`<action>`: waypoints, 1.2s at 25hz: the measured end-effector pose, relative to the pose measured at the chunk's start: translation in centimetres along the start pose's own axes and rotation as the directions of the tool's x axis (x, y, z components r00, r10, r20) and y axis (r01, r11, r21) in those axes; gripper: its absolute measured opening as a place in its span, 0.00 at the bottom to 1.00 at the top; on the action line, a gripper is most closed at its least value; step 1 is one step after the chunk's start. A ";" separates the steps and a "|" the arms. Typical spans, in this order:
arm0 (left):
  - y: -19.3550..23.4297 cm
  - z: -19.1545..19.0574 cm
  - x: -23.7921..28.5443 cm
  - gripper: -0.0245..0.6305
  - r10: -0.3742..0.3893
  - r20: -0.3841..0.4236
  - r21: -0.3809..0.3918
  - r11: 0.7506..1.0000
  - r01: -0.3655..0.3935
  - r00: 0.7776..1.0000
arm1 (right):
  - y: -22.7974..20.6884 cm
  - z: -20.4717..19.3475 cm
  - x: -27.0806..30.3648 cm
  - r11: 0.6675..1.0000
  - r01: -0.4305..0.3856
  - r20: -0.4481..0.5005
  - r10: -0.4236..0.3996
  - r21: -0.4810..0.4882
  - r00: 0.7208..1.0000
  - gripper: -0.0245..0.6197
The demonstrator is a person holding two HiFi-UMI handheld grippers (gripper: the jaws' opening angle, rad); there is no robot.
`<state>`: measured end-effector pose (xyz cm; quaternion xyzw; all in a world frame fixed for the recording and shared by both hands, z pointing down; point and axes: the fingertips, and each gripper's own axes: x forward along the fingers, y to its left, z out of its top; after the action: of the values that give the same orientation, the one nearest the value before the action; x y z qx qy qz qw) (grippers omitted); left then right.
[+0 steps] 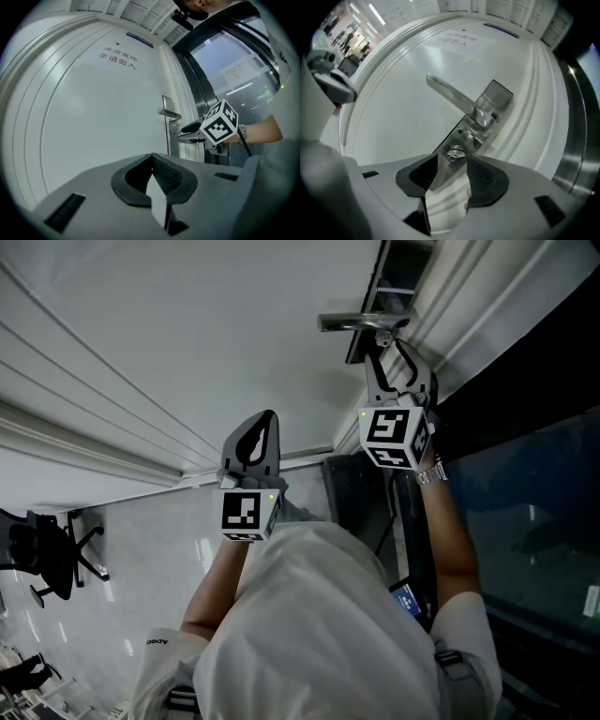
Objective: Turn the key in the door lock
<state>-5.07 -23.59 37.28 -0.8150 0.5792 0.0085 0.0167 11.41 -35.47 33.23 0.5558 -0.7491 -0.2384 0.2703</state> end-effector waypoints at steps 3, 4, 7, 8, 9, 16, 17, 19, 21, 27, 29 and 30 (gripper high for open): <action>-0.2 0.1 0.2 0.05 -0.008 -0.002 0.001 1.000 0.008 1.000 | -0.5 0.0 0.4 0.980 0.051 -0.002 -0.052 -0.193 0.999 0.31; -0.2 0.0 0.3 0.05 -0.010 -0.003 0.002 1.000 0.010 1.000 | -0.6 0.2 0.5 0.968 0.056 0.004 -0.057 -0.243 0.998 0.31; 0.0 -0.1 0.3 0.05 -0.006 -0.009 0.002 1.000 0.006 1.000 | -0.4 0.6 0.9 0.942 0.033 0.015 -0.029 -0.333 0.999 0.31; 0.1 -0.1 0.3 0.05 -0.004 -0.009 0.001 1.000 0.004 1.000 | -0.3 0.6 1.1 0.935 0.022 0.008 -0.020 -0.354 1.000 0.31; 0.2 -0.1 0.3 0.05 -0.003 -0.009 0.000 1.000 0.003 1.000 | -0.2 0.6 1.3 0.928 0.013 0.000 -0.014 -0.373 1.000 0.31; 0.4 -0.2 0.5 0.05 -0.002 -0.012 -0.001 1.000 0.002 1.000 | 0.3 0.3 2.1 0.896 -0.001 -0.034 -0.016 -0.443 0.999 0.28; 0.5 -0.3 0.5 0.05 -0.001 -0.013 -0.003 1.000 0.001 1.000 | 0.2 0.3 2.1 0.894 0.010 -0.031 -0.026 -0.447 0.999 0.25; 0.6 -0.5 0.5 0.05 0.003 -0.016 -0.007 1.000 -0.003 1.000 | 0.0 0.4 2.3 0.893 0.022 -0.025 -0.037 -0.449 0.999 0.22; 0.8 -0.7 0.5 0.05 0.006 -0.019 -0.009 1.000 -0.006 1.000 | 0.0 0.4 2.3 0.892 0.025 -0.026 -0.041 -0.451 0.999 0.21; 0.9 -0.7 0.5 0.05 0.009 -0.021 -0.007 1.000 -0.009 1.000 | -0.3 0.2 2.4 0.890 0.067 -0.014 -0.082 -0.452 0.997 0.08; 1.1 -0.6 0.5 0.05 0.012 -0.019 -0.007 1.000 -0.013 1.000 | -0.4 0.3 2.4 0.896 0.080 -0.014 -0.096 -0.437 0.995 0.07; 1.1 -0.6 0.5 0.05 0.014 -0.019 -0.007 1.000 -0.014 1.000 | -0.4 0.3 2.4 0.904 0.085 -0.017 -0.101 -0.420 0.995 0.07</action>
<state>-5.97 -24.49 37.85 -0.8111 0.5848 0.0029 0.0081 10.92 -37.90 33.11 0.5244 -0.6480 -0.3955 0.3857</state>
